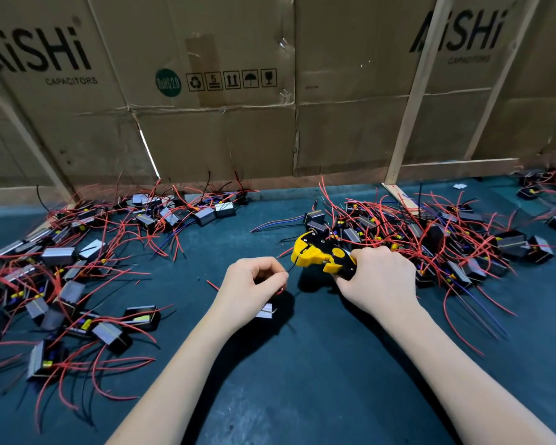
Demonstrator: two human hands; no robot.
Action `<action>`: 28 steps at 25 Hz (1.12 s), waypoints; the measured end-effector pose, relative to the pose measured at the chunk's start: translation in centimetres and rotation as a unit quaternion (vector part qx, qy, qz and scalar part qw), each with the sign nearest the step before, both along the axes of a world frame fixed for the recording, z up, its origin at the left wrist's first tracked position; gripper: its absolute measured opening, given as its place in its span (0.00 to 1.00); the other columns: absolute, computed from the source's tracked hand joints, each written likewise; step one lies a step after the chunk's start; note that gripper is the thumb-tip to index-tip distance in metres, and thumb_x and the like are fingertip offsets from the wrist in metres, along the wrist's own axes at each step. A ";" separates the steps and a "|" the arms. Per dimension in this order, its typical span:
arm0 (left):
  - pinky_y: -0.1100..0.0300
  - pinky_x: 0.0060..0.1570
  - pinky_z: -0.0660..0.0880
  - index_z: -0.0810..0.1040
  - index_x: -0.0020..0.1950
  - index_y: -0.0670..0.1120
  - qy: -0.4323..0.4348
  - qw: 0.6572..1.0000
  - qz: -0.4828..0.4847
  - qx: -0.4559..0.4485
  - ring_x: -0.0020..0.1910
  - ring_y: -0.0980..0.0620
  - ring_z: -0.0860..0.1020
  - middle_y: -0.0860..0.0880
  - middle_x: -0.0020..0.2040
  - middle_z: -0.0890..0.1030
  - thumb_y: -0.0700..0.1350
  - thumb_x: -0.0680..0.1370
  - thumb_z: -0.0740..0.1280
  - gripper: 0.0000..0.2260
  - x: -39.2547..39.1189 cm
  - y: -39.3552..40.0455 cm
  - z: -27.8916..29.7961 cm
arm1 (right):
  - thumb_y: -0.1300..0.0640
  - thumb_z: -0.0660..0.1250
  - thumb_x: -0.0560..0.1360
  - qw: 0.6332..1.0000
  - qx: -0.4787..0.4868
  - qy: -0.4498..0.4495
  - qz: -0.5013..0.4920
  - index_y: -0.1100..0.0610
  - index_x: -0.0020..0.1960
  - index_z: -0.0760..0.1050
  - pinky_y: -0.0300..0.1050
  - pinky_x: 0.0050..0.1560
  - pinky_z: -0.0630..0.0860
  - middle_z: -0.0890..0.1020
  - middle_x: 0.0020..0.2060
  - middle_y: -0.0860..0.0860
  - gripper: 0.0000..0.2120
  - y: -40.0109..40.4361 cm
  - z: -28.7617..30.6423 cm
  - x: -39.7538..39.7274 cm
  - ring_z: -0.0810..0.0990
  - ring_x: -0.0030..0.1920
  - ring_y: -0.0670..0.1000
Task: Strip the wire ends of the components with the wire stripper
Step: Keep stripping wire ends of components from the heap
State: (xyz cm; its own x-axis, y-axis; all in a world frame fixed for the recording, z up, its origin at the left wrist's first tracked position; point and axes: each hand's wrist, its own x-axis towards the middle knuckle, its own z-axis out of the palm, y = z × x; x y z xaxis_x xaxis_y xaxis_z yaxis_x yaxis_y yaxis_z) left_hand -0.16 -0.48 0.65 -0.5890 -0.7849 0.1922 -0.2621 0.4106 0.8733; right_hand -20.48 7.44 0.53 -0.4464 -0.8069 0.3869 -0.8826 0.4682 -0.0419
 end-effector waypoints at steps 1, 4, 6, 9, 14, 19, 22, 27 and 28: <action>0.66 0.36 0.68 0.78 0.36 0.48 -0.003 1.000 -0.006 -0.004 0.29 0.59 0.71 0.56 0.28 0.75 0.39 0.76 0.68 0.10 0.1 0.0 0.0 | 0.34 0.65 0.69 1.000 0.011 0.000 -0.005 0.50 0.44 0.78 0.42 0.36 0.66 0.80 0.39 0.49 0.19 0.0 0.0 0.0 0.81 0.43 0.55; 0.65 0.39 0.70 0.75 0.49 0.51 0.019 0.999 -0.027 -0.025 0.32 0.56 0.74 0.54 0.29 0.75 0.40 0.78 0.67 0.05 0.4 0.0 -0.1 | 0.37 0.67 0.68 1.000 -0.016 0.007 -0.006 0.51 0.43 0.79 0.43 0.36 0.66 0.80 0.38 0.50 0.17 0.1 0.1 -0.2 0.81 0.42 0.57; 0.59 0.42 0.71 0.73 0.51 0.51 0.021 0.998 -0.022 -0.059 0.35 0.50 0.75 0.50 0.33 0.76 0.41 0.79 0.66 0.05 0.6 -0.1 -0.1 | 0.42 0.72 0.66 0.998 -0.059 0.015 0.014 0.55 0.44 0.79 0.48 0.40 0.69 0.81 0.39 0.53 0.17 0.1 0.1 -0.4 0.80 0.43 0.60; 0.56 0.49 0.74 0.78 0.48 0.51 -0.012 0.997 -0.031 -0.068 0.43 0.52 0.78 0.54 0.43 0.80 0.39 0.79 0.67 0.06 0.9 -0.6 -0.2 | 0.44 0.75 0.65 0.995 -0.101 0.003 0.021 0.59 0.41 0.77 0.50 0.40 0.71 0.80 0.37 0.56 0.19 0.3 -0.1 -0.8 0.80 0.41 0.61; 0.58 0.55 0.76 0.86 0.50 0.50 -0.020 0.996 -0.086 -0.020 0.54 0.55 0.80 0.54 0.54 0.81 0.45 0.74 0.74 0.06 1.7 -1.5 0.1 | 0.41 0.73 0.67 0.994 -0.111 -0.008 0.019 0.58 0.40 0.76 0.50 0.40 0.71 0.80 0.37 0.54 0.19 0.2 -0.5 -1.1 0.80 0.42 0.60; 0.66 0.47 0.73 0.84 0.39 0.49 -0.056 0.996 -0.041 -0.062 0.41 0.61 0.79 0.55 0.41 0.83 0.46 0.76 0.72 0.06 0.7 -0.7 -0.3 | 0.41 0.72 0.68 0.995 -0.094 0.005 0.030 0.58 0.43 0.78 0.51 0.44 0.71 0.81 0.39 0.55 0.19 0.2 -0.5 -1.2 0.79 0.44 0.60; 0.69 0.35 0.67 0.79 0.36 0.47 -0.046 0.998 -0.013 -0.036 0.31 0.62 0.71 0.56 0.31 0.77 0.44 0.78 0.69 0.10 0.3 -0.4 -0.2 | 0.45 0.76 0.64 0.993 -0.107 0.030 0.037 0.60 0.43 0.78 0.51 0.43 0.69 0.80 0.37 0.56 0.19 0.2 -0.5 -1.1 0.79 0.42 0.61; 0.62 0.37 0.67 0.78 0.36 0.44 -0.012 1.000 0.005 0.006 0.33 0.56 0.71 0.47 0.33 0.79 0.42 0.79 0.67 0.11 0.0 -0.1 -0.1 | 0.47 0.78 0.62 0.992 -0.110 0.063 0.025 0.62 0.44 0.78 0.53 0.43 0.70 0.80 0.37 0.58 0.21 0.0 -0.7 -0.4 0.77 0.41 0.61; 0.61 0.38 0.68 0.79 0.36 0.44 0.000 1.000 -0.002 0.012 0.34 0.55 0.72 0.46 0.35 0.80 0.42 0.79 0.66 0.11 0.0 -0.1 0.0 | 0.46 0.78 0.62 0.992 -0.105 0.065 0.019 0.61 0.45 0.79 0.53 0.43 0.70 0.80 0.38 0.58 0.21 0.0 -0.7 -0.3 0.77 0.41 0.61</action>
